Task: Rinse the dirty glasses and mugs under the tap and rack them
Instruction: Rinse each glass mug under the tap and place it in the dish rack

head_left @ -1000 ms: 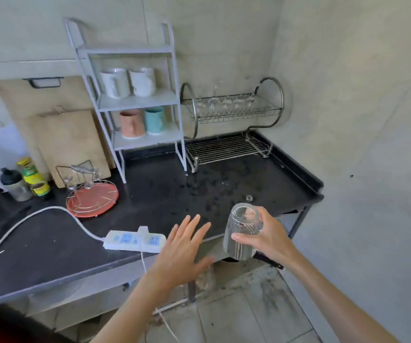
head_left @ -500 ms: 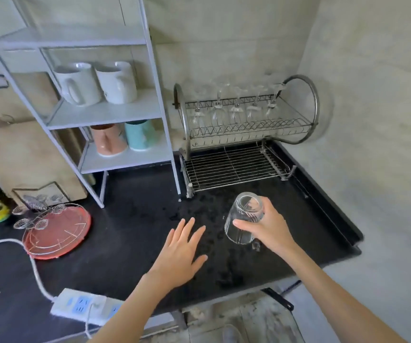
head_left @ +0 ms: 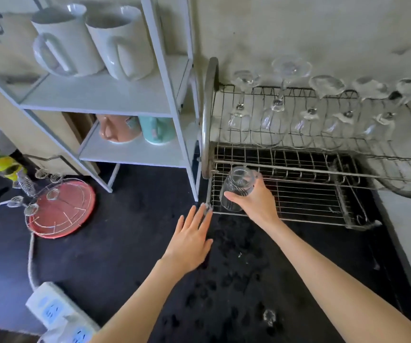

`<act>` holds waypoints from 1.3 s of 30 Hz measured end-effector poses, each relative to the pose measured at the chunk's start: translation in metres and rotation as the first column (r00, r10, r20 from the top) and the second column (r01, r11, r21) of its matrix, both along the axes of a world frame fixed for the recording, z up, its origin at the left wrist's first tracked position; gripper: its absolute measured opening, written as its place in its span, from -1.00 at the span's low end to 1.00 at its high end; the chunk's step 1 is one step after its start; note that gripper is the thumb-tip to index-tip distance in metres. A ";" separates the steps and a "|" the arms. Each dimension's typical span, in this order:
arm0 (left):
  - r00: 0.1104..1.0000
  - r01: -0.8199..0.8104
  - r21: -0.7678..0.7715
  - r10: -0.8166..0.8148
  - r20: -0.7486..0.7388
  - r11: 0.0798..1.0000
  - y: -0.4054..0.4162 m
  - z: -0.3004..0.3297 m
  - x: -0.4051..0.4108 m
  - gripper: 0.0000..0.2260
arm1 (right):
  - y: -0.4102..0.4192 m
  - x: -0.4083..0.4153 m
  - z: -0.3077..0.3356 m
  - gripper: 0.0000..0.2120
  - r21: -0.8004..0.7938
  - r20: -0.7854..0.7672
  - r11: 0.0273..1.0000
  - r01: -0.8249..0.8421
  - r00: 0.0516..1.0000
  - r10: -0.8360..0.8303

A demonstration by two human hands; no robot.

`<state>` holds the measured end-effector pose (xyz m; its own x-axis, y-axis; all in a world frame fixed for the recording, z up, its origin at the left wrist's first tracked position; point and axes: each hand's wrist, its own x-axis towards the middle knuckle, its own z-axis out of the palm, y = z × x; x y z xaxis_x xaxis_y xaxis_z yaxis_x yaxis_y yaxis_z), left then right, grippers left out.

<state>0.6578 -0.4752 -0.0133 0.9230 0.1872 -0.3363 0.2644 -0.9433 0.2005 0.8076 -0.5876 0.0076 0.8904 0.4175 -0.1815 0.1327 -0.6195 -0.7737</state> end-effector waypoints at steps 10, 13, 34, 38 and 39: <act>0.996 -0.082 0.011 0.082 -0.025 0.997 -0.005 -0.015 0.010 -0.38 | 0.013 0.020 -0.033 -0.35 -0.044 -0.036 0.996 -0.079 0.996 0.077; 0.996 -0.091 0.012 0.091 -0.016 0.996 -0.006 -0.015 0.010 -0.38 | 0.012 0.022 -0.033 -0.29 -0.070 -0.048 0.991 -0.117 0.992 0.114; 0.952 -0.277 0.103 0.258 0.165 0.955 -0.046 0.011 -0.188 -0.46 | -0.063 -0.185 0.006 -0.34 -0.424 0.253 0.783 -0.455 0.770 0.585; 0.921 -0.352 0.076 0.331 0.205 0.933 -0.061 0.018 -0.282 -0.48 | -0.067 -0.275 0.006 -0.28 -0.452 0.277 0.692 -0.563 0.648 0.709; 0.912 -0.380 0.091 0.356 0.203 0.921 -0.065 0.019 -0.309 -0.48 | -0.068 -0.297 0.004 -0.23 -0.457 0.260 0.663 -0.593 0.623 0.738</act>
<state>0.3492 -0.5405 0.0053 0.8226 0.5550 -0.1238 0.5686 -0.8063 0.1630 0.5104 -0.6552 0.0121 0.3994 0.9097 -0.1133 0.8446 -0.4132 -0.3405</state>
